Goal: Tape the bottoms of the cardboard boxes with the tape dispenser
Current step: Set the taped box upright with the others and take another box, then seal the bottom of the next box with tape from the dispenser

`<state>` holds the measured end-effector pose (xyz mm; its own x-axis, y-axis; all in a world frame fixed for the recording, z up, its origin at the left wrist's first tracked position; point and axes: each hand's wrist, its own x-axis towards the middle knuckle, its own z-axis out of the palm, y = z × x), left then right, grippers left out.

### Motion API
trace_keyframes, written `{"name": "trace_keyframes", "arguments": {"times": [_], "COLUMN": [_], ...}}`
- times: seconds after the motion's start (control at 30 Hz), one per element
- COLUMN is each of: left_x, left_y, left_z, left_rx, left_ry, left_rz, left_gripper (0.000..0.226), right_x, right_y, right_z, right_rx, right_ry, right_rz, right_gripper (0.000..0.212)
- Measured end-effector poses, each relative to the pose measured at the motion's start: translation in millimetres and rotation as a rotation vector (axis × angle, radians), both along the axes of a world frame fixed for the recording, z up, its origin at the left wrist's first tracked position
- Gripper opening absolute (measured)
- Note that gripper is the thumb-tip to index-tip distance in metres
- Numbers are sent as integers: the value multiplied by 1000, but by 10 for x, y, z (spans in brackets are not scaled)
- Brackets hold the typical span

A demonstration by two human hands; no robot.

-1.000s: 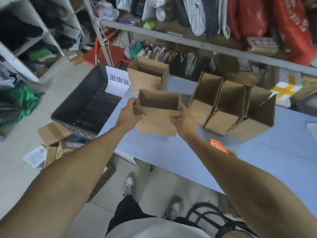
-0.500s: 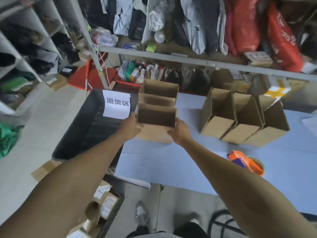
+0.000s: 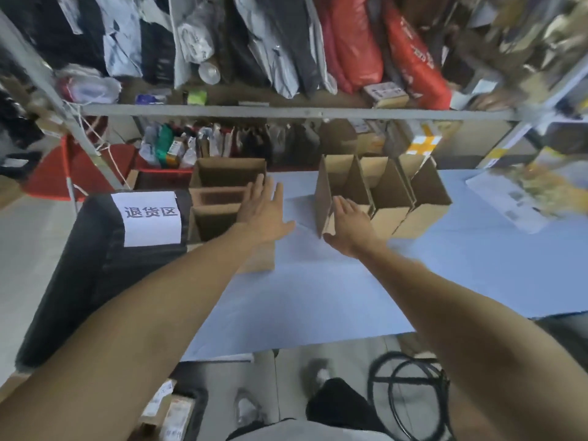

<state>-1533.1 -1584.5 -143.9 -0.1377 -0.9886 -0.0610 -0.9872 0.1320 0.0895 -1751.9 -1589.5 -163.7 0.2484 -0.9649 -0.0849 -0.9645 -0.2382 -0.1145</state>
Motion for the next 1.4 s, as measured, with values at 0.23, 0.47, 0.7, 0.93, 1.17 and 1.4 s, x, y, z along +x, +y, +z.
{"name": "trace_keyframes", "arguments": {"times": [0.23,0.47,0.7,0.93,1.17,1.4], "left_x": [-1035,-1422,-1496,-1652,-1577,-1308], "left_y": [-307,-653,-401,118,493,374], "left_z": [-181,-297,-445,-466,-307,-119], "left_rx": [138,285,209,171,240,122], "left_ry": [95,231,492,603,701,607], "left_rz": [-105,25,157,107,16,209], "left_gripper": [90,45,11,12,33,78], "right_x": [-749,-867,-1068,-932,-1007,-1284], "right_y": [-144,-393,-148,246,547,993], "right_z": [-232,-370,-400,-525,-474,-519], "right_rx": [62,130,25,101,58,-59], "right_ry": [-75,-82,-241,-479,-528,-429], "right_rz": [-175,-68,-84,-230,-339,-14], "right_gripper": [88,84,76,111,87,88]}}
